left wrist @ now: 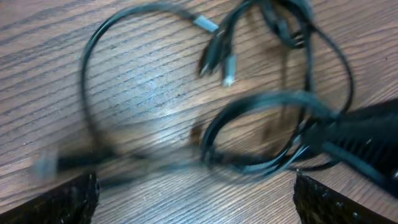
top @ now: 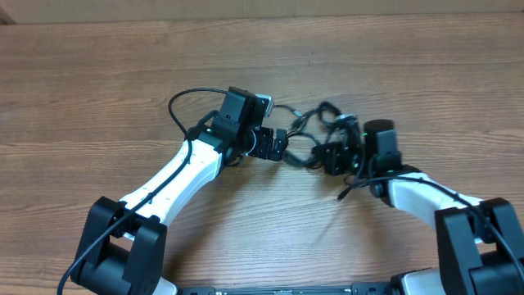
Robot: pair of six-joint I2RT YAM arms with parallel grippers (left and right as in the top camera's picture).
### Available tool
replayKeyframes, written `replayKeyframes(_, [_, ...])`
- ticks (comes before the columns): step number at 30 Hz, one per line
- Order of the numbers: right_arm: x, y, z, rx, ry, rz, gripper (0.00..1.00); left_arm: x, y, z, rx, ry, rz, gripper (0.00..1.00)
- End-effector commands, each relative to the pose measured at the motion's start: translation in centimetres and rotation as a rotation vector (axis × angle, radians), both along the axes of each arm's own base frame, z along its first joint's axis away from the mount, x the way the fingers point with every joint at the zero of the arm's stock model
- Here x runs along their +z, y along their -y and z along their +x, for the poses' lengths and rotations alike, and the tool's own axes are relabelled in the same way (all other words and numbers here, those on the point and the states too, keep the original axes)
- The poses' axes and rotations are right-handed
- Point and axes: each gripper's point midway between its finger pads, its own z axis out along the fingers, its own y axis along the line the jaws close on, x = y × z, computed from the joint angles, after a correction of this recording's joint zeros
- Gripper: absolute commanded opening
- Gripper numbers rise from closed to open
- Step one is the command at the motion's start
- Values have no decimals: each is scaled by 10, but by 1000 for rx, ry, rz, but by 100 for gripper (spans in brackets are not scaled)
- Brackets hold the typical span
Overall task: Untangle cables
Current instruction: 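Pull the right gripper rightward, drawing cable strands out of the bundle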
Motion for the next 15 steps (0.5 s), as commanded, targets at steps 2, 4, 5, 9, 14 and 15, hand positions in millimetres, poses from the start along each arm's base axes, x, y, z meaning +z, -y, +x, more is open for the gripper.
replayKeyframes(2, [38,3,2,-41,-122,310,4,11,2,3,-13,29,-11,99])
replayKeyframes(4, [54,6,2,-27,-142,410,4,11,2,3,-13,30,-12,100])
replayKeyframes(5, [61,7,3,-21,-148,450,4,11,2,3,-13,30,-12,100])
replayKeyframes(9, [87,10,5,-5,-170,577,4,11,2,3,-13,30,-12,100])
replayKeyframes(14, [112,10,15,-17,-149,661,4,11,2,3,-14,31,-12,100])
replayKeyframes(15, [117,10,17,-20,-145,676,4,11,2,3,-15,30,-13,99])
